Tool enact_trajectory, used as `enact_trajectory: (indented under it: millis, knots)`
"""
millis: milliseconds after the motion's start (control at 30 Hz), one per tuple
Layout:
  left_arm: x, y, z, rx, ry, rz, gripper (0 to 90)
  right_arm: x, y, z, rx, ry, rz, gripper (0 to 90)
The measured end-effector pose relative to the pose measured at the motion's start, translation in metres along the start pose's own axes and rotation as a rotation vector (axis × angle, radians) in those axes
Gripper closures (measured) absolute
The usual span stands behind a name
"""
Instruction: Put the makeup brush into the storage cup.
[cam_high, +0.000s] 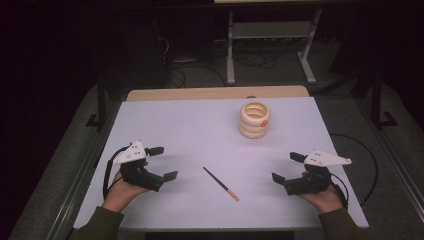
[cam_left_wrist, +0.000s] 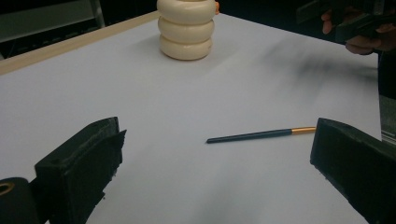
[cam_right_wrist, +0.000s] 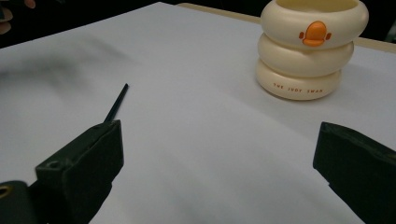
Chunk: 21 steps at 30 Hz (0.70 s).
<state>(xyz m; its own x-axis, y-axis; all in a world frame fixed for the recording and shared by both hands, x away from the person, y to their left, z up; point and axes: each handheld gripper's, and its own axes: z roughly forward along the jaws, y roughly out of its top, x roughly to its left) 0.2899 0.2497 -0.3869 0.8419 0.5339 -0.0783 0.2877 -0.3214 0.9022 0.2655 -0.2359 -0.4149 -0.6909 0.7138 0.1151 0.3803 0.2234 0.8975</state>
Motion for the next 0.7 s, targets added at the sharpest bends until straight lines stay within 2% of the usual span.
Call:
enact_trajectory:
  millis: [500,700]
  knots:
    - [0.001,0.006,0.008,0.0,-0.02,0.005,1.8,0.001,0.0,0.001,-0.001,0.001,0.002,1.1]
    - [0.0,0.009,0.013,0.018,-0.026,0.016,1.7,0.001,0.0,0.001,-0.001,0.0,0.003,1.1]
